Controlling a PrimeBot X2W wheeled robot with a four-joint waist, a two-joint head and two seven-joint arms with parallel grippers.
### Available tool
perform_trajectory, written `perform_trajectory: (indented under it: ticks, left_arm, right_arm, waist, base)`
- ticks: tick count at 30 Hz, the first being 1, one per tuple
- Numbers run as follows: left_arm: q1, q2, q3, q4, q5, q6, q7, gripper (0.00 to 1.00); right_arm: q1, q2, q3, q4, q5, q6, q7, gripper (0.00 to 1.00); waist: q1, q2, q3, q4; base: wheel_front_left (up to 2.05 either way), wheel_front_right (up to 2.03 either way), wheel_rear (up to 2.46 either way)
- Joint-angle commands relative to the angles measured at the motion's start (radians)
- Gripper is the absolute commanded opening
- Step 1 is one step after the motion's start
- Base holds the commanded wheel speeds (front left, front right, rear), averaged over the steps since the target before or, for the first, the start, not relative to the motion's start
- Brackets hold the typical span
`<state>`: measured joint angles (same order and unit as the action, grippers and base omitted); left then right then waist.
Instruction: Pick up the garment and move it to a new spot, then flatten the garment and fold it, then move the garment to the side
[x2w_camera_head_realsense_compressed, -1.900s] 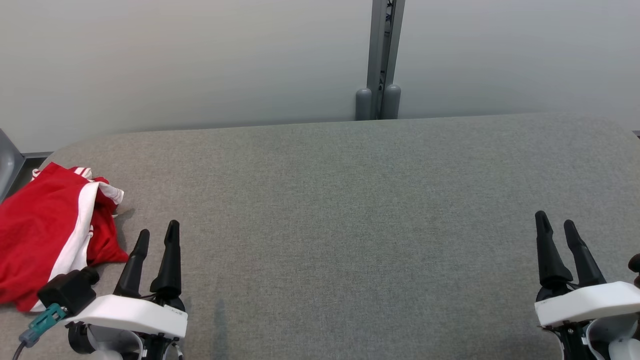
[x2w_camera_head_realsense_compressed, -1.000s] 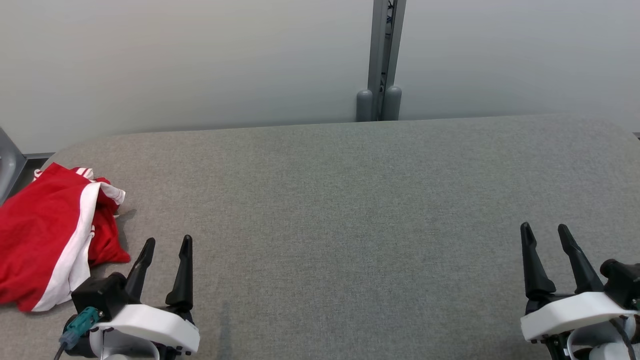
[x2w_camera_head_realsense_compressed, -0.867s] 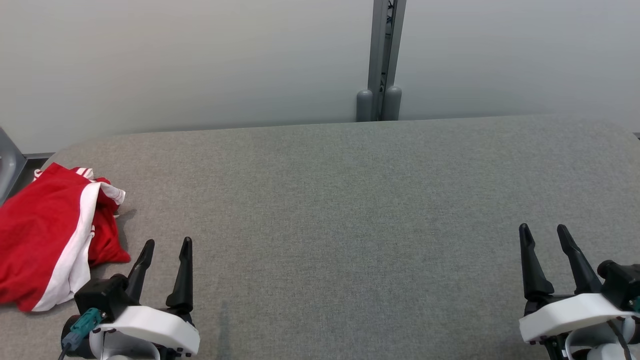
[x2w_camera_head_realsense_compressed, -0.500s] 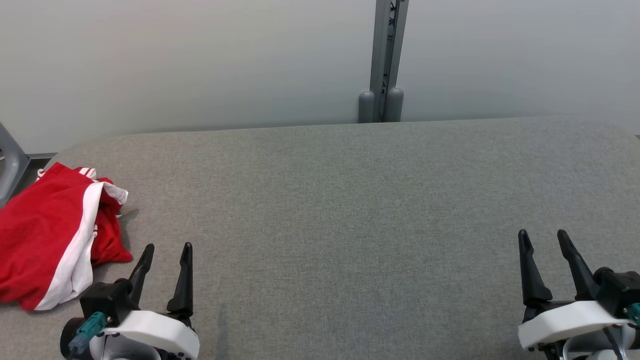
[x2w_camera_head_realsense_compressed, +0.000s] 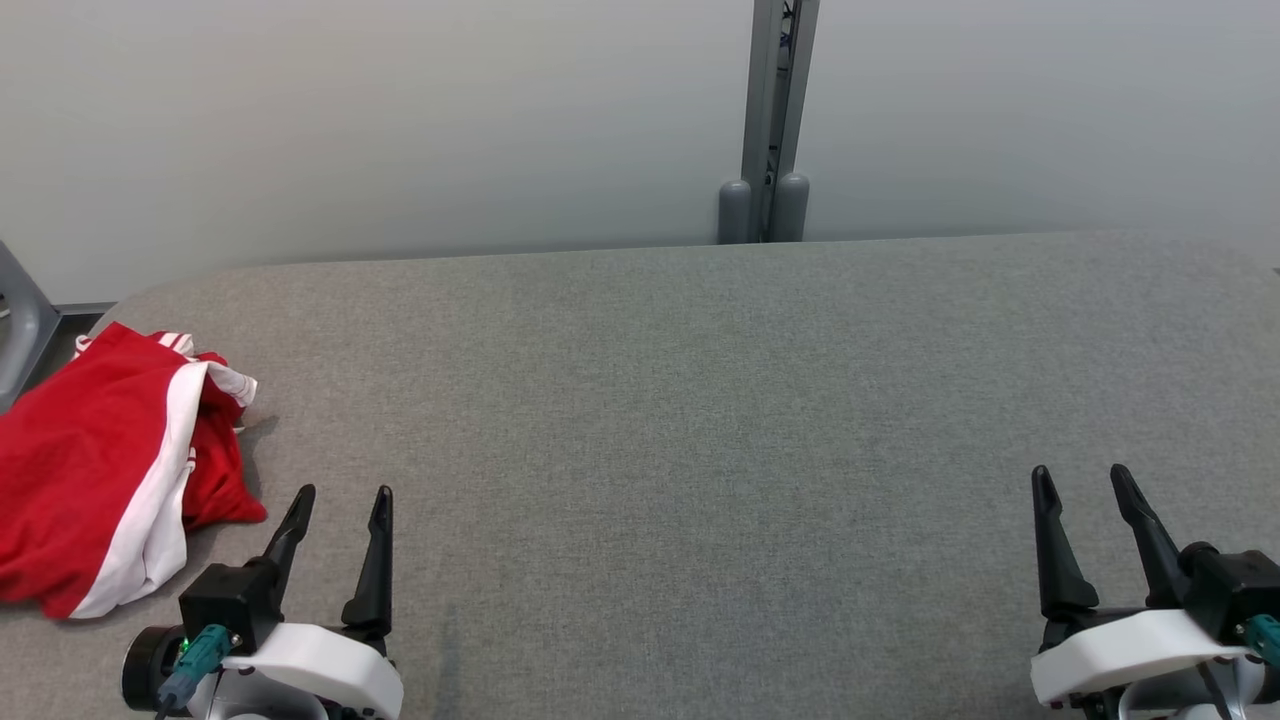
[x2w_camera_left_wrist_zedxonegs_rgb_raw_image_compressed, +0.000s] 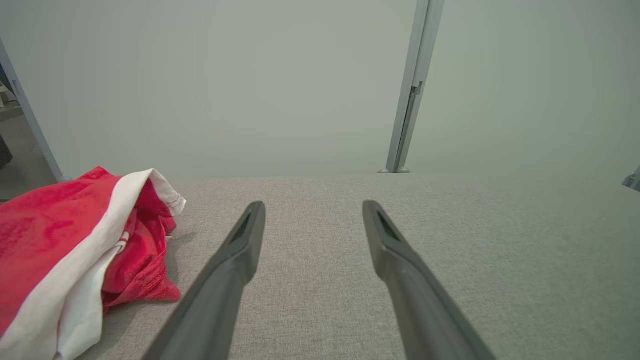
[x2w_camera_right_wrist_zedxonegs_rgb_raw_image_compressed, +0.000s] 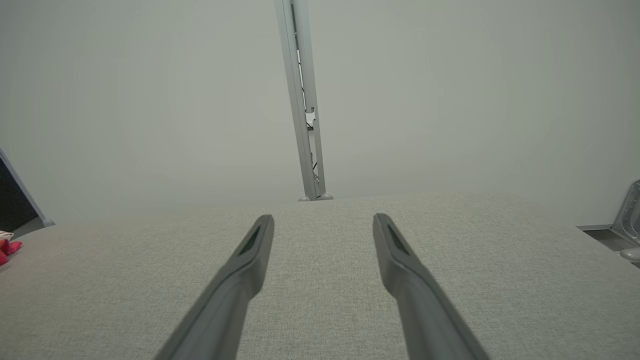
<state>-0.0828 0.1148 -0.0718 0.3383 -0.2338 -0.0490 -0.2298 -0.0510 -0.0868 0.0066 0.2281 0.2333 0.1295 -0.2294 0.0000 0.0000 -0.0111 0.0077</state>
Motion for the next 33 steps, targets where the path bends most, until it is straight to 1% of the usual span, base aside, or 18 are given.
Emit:
perform_trajectory:
  ticks: [1, 18, 29, 33]
  left_arm:
    - [-0.012, 0.003, 0.005, 0.002, 0.018, -0.003, -0.008, 1.0]
    - [-0.015, -0.017, 0.029, 0.028, 0.101, -0.02, -0.037, 1.0]
    - [-0.024, -0.033, 0.049, 0.034, 0.081, -0.037, -0.035, 1.0]
    - [-0.033, -0.036, 0.048, 0.035, 0.088, -0.037, -0.035, 1.0]
  right_arm:
    - [0.004, -0.005, -0.001, -0.002, -0.018, 0.002, -0.009, 1.0]
    - [0.008, -0.006, 0.009, -0.004, -0.084, 0.002, -0.039, 1.0]
    - [0.015, -0.005, -0.001, -0.006, -0.071, 0.002, -0.038, 1.0]
    - [0.016, -0.009, 0.002, -0.009, -0.072, 0.002, -0.038, 1.0]
  waist:
    - [0.0, 0.0, 0.0, 0.001]
    - [0.0, 0.0, 0.0, 0.007]
    - [0.0, 0.0, 0.003, 0.019]
    - [0.0, 0.0, 0.006, 0.045]
  base:
    - [0.0, 0.0, 0.0]
    - [0.0, 0.0, 0.0]
    - [0.0, 0.0, 0.0]
    - [0.0, 0.0, 0.0]
